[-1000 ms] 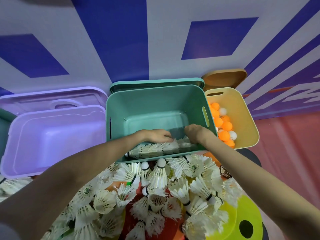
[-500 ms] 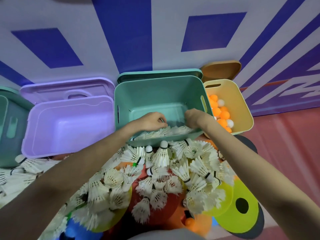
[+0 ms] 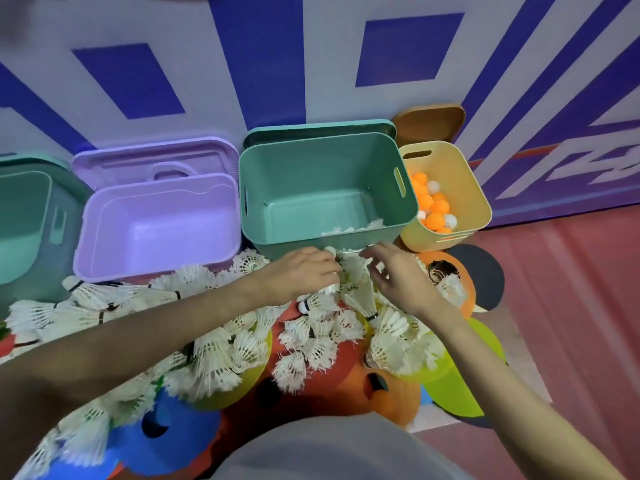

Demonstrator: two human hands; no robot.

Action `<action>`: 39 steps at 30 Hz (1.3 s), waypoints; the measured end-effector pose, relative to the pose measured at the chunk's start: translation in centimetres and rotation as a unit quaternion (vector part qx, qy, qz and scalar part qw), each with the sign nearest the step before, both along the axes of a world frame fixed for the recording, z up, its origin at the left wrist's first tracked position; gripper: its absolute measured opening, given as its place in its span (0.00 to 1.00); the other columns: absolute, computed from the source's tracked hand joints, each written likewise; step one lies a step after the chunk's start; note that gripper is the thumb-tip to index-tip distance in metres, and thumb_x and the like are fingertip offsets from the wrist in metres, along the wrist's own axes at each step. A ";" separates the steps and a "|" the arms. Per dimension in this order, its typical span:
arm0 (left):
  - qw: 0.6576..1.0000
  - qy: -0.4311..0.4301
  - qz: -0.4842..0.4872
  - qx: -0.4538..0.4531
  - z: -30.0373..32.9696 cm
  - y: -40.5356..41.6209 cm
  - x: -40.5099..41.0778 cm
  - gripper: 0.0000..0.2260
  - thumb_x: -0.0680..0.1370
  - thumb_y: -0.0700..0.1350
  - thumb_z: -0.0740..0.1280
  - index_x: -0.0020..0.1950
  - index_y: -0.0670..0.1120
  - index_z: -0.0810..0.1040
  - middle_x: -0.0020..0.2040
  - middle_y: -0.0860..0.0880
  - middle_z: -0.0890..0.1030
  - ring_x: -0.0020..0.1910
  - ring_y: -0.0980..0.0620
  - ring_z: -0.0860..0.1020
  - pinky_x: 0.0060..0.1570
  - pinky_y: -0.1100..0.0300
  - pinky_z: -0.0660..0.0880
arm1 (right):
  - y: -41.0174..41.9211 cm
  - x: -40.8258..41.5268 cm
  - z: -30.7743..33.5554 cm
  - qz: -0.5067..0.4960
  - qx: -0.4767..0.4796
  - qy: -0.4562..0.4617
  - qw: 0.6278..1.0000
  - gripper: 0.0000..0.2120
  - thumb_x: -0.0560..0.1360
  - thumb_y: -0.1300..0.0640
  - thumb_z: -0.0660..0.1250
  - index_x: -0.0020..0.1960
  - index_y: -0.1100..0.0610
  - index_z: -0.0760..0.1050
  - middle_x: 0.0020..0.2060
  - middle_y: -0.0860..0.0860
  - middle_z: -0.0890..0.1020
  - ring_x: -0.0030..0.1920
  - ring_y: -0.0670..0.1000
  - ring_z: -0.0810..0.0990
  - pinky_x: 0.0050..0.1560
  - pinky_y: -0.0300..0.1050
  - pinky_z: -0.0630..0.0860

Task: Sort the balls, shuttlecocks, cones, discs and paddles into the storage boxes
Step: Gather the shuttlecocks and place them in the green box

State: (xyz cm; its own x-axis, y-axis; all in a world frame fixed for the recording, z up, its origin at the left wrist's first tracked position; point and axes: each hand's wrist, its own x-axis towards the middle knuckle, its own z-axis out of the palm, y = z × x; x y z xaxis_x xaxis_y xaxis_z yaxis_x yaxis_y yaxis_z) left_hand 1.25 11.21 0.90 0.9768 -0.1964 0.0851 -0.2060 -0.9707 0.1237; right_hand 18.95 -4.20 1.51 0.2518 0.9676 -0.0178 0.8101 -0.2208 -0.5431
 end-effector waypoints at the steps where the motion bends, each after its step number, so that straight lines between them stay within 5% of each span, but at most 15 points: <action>1: 0.999 0.013 -0.002 0.029 -0.3 -0.1 0.2 0.23 0.65 0.27 0.66 0.58 0.42 0.79 0.58 0.46 0.80 0.57 0.46 0.75 0.53 0.54 0.68 | -0.6 -0.2 -0.6 0.008 -0.022 -0.007 1.000 0.15 0.75 0.66 0.63 0.60 0.59 0.75 0.54 0.54 0.78 0.52 0.55 0.78 0.50 0.50 0.76; 6: 0.984 0.072 -0.019 0.162 -0.8 -0.8 1.8 0.20 0.63 0.32 0.72 0.52 0.45 0.78 0.52 0.49 0.79 0.51 0.49 0.72 0.48 0.57 0.66 | -2.0 -1.3 -2.1 0.038 -0.091 -0.026 0.995 0.21 0.74 0.67 0.63 0.66 0.58 0.71 0.61 0.53 0.76 0.60 0.54 0.74 0.57 0.45 0.72; 12: 0.947 0.122 -0.076 0.286 -0.3 -1.5 2.8 0.10 0.72 0.39 0.70 0.52 0.46 0.77 0.48 0.51 0.77 0.50 0.50 0.72 0.51 0.57 0.69 | -2.0 -2.6 -1.9 0.051 -0.135 -0.048 0.988 0.18 0.74 0.67 0.62 0.63 0.59 0.73 0.50 0.55 0.77 0.54 0.56 0.75 0.49 0.47 0.72; 19: 0.955 0.124 -0.015 0.269 0.5 -1.8 2.1 0.09 0.71 0.39 0.68 0.50 0.43 0.76 0.51 0.49 0.74 0.52 0.49 0.68 0.51 0.56 0.68 | -3.1 -2.9 0.2 0.009 -0.084 -0.064 0.994 0.07 0.75 0.63 0.64 0.51 0.57 0.78 0.46 0.53 0.77 0.49 0.54 0.77 0.44 0.50 0.76; 22: 0.974 0.088 0.082 0.192 0.8 -1.3 0.5 0.10 0.70 0.36 0.69 0.50 0.43 0.75 0.50 0.48 0.73 0.51 0.50 0.67 0.50 0.56 0.66 | -4.3 -3.0 1.2 -0.050 0.005 -0.053 0.997 0.03 0.75 0.62 0.65 0.47 0.56 0.76 0.44 0.50 0.76 0.44 0.52 0.76 0.39 0.48 0.74; 26: 0.971 0.028 0.236 -0.029 0.8 -1.9 -2.5 0.18 0.74 0.48 0.69 0.63 0.46 0.75 0.57 0.50 0.74 0.58 0.51 0.69 0.59 0.56 0.67 | -5.2 -4.0 2.3 -0.123 0.154 0.023 0.980 0.02 0.77 0.61 0.65 0.46 0.56 0.74 0.42 0.49 0.75 0.39 0.45 0.73 0.37 0.43 0.72; 30: 0.893 -0.008 0.357 -0.274 0.2 -3.9 -4.5 0.24 0.70 0.53 0.75 0.63 0.46 0.77 0.55 0.50 0.77 0.55 0.52 0.74 0.53 0.58 0.70 | -5.2 -5.7 2.7 -0.136 0.242 0.084 0.957 0.03 0.77 0.63 0.66 0.45 0.58 0.74 0.40 0.50 0.76 0.40 0.45 0.75 0.39 0.42 0.72; 39: 0.773 -0.010 0.433 -0.464 -0.9 -6.8 -5.0 0.25 0.64 0.52 0.80 0.59 0.48 0.78 0.48 0.51 0.82 0.45 0.51 0.81 0.48 0.51 0.80 | -4.5 -7.6 0.9 -0.050 0.169 0.113 0.978 0.01 0.76 0.60 0.68 0.47 0.56 0.78 0.43 0.45 0.79 0.40 0.44 0.77 0.38 0.40 0.75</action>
